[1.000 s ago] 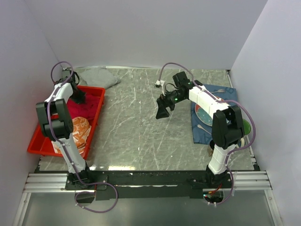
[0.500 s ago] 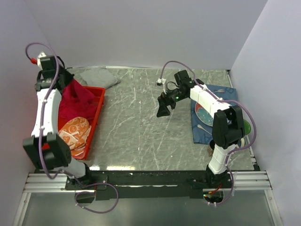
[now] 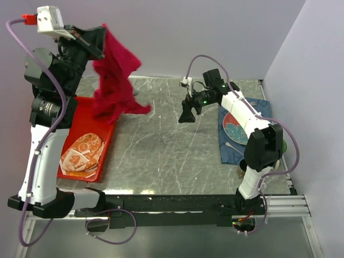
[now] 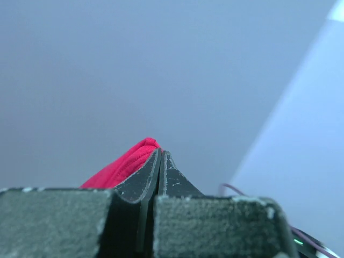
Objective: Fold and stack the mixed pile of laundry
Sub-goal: Place the T-shirt at the center of the board.
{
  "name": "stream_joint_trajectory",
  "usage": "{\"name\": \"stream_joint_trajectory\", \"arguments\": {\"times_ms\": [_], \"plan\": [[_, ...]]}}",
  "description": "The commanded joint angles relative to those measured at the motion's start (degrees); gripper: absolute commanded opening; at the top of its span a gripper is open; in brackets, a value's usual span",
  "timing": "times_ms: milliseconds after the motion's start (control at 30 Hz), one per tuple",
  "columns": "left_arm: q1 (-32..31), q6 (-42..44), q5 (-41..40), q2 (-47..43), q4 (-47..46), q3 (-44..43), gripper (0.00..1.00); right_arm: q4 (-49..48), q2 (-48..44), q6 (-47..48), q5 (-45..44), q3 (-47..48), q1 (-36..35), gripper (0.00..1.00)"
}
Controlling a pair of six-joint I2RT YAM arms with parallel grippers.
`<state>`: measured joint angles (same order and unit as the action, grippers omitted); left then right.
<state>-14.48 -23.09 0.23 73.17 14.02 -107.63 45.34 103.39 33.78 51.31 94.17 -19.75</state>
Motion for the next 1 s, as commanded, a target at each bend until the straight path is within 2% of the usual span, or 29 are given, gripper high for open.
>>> {"name": "stream_joint_trajectory", "arguments": {"times_ms": [0, 133, 200, 400, 467, 500, 567, 600, 633, 700, 733, 767, 833, 867, 900, 933, 967], "plan": [[-10.0, 4.2, 2.2, 4.0, -3.9, -7.1, 0.01, -0.2, -5.8, 0.0, 4.5, 4.0, 2.3, 0.98], [-19.4, 4.6, 1.3, 9.0, -5.2, -10.1, 0.01, 0.2, -7.7, -0.8, 7.0, 5.7, 4.9, 0.99], [-20.8, 4.4, 1.1, 10.5, -5.7, -9.5, 0.01, 0.2, -8.6, -0.9, 6.4, 5.3, 5.9, 0.99], [-20.9, -2.8, -0.1, 13.5, -11.4, 6.4, 0.01, -1.4, -10.8, -0.1, 2.3, -1.6, 10.3, 0.99], [-20.3, -5.3, 2.3, 15.9, -12.4, 12.1, 0.02, -1.8, -11.5, 0.8, 0.3, -4.6, 11.5, 1.0], [-19.9, -6.9, 4.4, 18.9, -13.6, 14.2, 0.07, -2.4, -11.8, 0.9, -0.5, -5.6, 11.7, 1.0], [-18.2, -10.1, 7.9, 22.6, -16.7, 17.7, 0.27, -2.9, -12.2, 1.6, -2.7, -7.8, 11.8, 1.0], [-17.9, -10.5, 7.2, 26.2, -15.9, 17.5, 0.41, -3.1, -12.2, 1.8, -2.9, -8.8, 11.8, 1.0], [-17.2, -9.4, 6.5, 27.6, -13.5, 16.2, 0.61, -2.7, -12.1, 2.2, -2.7, -9.1, 11.8, 1.0], [-16.5, -7.5, 0.6, 28.5, -10.0, 14.7, 0.74, -1.5, -11.6, 4.1, 0.3, -9.8, 11.7, 1.0], [-15.2, -5.5, 0.0, 28.1, -7.8, 14.0, 0.83, -0.4, -11.6, 5.1, 1.9, -10.4, 11.6, 1.0], [-14.3, -5.1, -2.6, 27.5, -6.7, 13.6, 0.89, 0.4, -11.6, 7.6, 3.4, -11.3, 11.3, 1.0], [-10.2, -4.6, -2.2, 25.1, -5.4, 14.2, 0.99, -0.2, -12.1, 12.2, 5.5, -14.8, 8.9, 1.0], [-8.4, -5.2, -0.8, 24.6, -3.4, 14.6, 0.99, -1.3, -12.6, 13.5, 4.4, -16.2, 7.5, 1.0], [-3.6, -7.1, 4.2, 24.0, -2.6, 16.2, 0.99, -2.1, -12.7, 15.2, 2.6, -18.1, 5.5, 1.0], [-1.4, -8.1, 15.3, 23.8, -2.7, 17.9, 0.99, -3.2, -12.6, 17.7, 1.5, -18.5, 4.6, 1.0], [0.4, -9.2, 20.2, 23.4, -3.0, 19.8, 0.98, -6.1, -11.7, 18.5, 0.6, -18.5, 4.2, 1.0]]}}
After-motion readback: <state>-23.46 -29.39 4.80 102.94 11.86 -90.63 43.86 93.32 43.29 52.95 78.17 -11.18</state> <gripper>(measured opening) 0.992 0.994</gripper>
